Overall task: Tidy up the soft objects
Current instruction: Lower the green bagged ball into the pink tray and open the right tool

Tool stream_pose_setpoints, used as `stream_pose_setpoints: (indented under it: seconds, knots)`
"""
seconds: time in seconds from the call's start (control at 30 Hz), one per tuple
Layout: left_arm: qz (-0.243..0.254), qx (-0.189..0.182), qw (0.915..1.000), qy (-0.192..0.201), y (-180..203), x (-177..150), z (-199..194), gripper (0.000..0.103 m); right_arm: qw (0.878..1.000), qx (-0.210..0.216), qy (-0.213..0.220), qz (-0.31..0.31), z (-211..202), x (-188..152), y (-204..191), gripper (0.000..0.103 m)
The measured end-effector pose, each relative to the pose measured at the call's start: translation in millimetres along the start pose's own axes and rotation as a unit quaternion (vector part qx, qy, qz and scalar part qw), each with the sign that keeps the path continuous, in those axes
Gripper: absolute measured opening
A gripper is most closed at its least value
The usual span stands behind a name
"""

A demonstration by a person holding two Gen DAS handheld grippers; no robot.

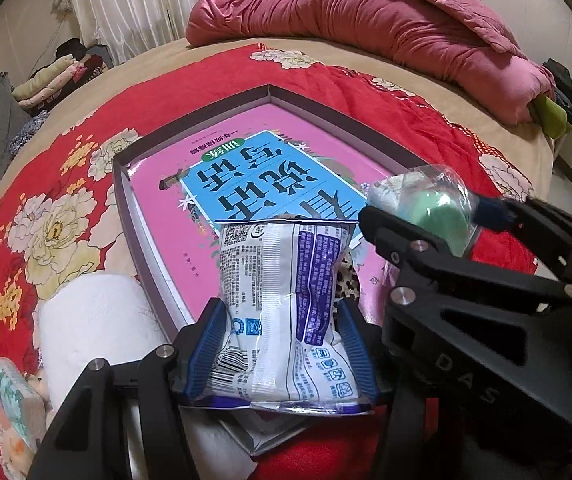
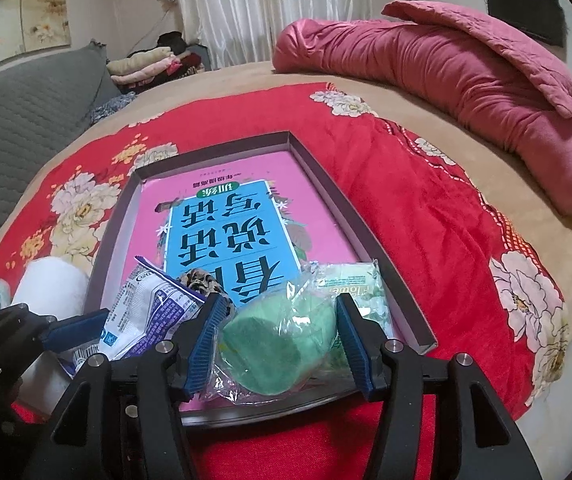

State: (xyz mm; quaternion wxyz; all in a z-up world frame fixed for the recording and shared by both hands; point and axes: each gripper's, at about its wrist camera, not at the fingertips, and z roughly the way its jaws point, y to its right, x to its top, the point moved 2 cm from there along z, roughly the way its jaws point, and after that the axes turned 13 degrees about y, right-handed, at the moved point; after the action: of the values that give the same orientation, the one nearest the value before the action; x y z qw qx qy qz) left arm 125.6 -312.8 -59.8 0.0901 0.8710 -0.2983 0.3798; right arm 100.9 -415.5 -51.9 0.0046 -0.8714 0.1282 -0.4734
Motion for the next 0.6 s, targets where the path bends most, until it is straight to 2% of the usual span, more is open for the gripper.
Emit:
stream_pose_setpoints:
  seconds: [0.13, 0.27, 0.47, 0.6]
  knots:
    - [0.001, 0.001, 1.0, 0.0, -1, -1, 0, 0.057, 1.0, -0.007, 0.015, 0.001, -5, 2, 1, 0.074]
    - [0.002, 0.001, 1.0, 0.0, -1, -1, 1, 0.057, 0.999, -0.011, 0.037, 0.006, -13, 5, 4, 0.075]
    - [0.002, 0.001, 1.0, -0.004, 0, 0, 3, 0.058, 0.994, -0.043, 0.099, 0.019, -39, 12, 14, 0.077]
    - [-0.018, -0.011, 0.9997, -0.008, -1, 4, 3, 0.061, 0.992, -0.067, 0.105, 0.035, -43, 13, 24, 0.077]
